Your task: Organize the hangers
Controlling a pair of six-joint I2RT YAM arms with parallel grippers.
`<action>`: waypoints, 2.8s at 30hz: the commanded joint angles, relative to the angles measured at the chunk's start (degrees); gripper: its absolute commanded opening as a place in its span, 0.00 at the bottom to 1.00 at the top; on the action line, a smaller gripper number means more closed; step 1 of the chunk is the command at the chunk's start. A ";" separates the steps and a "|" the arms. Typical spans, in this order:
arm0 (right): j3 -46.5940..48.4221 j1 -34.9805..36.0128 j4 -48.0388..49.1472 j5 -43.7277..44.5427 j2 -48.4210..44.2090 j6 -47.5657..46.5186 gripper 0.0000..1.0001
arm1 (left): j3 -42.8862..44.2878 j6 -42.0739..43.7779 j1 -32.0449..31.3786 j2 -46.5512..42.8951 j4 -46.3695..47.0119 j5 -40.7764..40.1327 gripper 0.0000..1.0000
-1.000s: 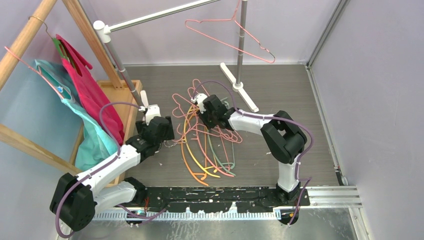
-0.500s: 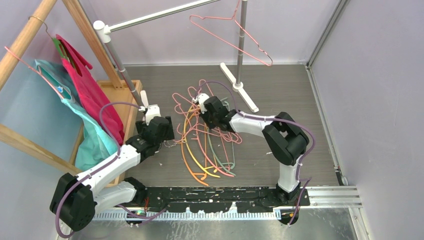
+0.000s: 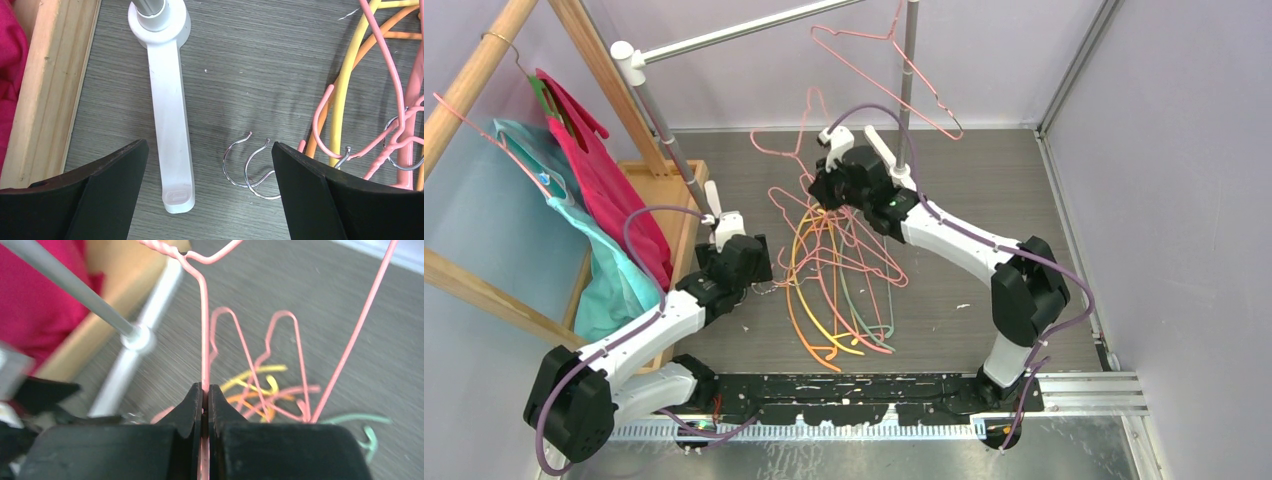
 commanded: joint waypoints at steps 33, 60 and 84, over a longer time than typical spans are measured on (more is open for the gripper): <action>14.03 -13.59 36.16 -29.94 -0.18 34.87 0.01 | 0.82 -0.48 0.37 4.15 3.86 -0.52 0.98; 4.84 -22.12 36.03 -19.51 -2.56 40.64 0.08 | 0.07 -0.51 0.46 0.69 2.03 -0.95 0.98; -25.97 -11.94 4.00 10.80 -32.15 9.73 0.69 | 1.63 -0.31 0.55 5.83 3.58 0.23 0.98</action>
